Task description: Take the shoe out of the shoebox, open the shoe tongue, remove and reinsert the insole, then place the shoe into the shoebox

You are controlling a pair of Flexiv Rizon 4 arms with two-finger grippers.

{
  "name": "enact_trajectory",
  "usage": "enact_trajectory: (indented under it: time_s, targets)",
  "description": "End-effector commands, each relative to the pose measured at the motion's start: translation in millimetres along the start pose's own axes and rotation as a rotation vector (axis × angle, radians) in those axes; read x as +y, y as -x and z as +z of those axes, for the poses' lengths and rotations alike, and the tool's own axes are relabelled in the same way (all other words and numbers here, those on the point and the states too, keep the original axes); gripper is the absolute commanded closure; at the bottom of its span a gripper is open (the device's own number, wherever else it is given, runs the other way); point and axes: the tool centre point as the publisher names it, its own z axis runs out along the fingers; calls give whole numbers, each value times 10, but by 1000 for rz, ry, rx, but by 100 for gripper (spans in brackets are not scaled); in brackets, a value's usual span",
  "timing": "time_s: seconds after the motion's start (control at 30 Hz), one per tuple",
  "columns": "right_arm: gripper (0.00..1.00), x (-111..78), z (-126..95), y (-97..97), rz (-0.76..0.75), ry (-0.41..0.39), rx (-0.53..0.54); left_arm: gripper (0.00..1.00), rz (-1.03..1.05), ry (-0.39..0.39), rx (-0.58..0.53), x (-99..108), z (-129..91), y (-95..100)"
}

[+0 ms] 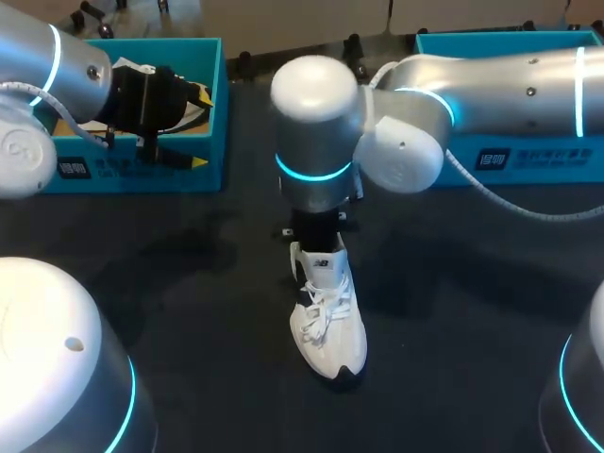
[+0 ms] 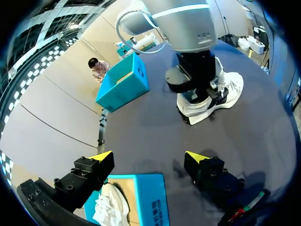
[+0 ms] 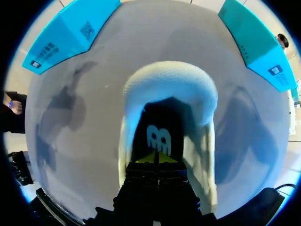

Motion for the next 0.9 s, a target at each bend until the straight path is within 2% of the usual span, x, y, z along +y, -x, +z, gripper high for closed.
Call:
enact_trajectory:
  time_s: [0.03,0.23,0.4,0.43,0.5,0.73,0.9]
  targets:
    - [100,13,-199,101,-5,-42,10,0,0,5,2,-8,7,5]
    - [100,-51,-395,107,3,-108,22,0,0,5,2,-8,7,5]
    - [100,-54,-400,107,5,-115,27,0,0,5,2,-8,7,5]
    - [100,-174,-422,66,17,-239,73,0,0,5,2,-8,7,5]
    - [100,-222,-431,35,15,-267,72,0,0,5,2,-8,7,5]
    - [100,-386,-417,37,20,-312,72,0,0,5,2,-8,7,5]
    - [100,-382,-437,57,31,-295,67,0,0,5,2,-8,7,5]
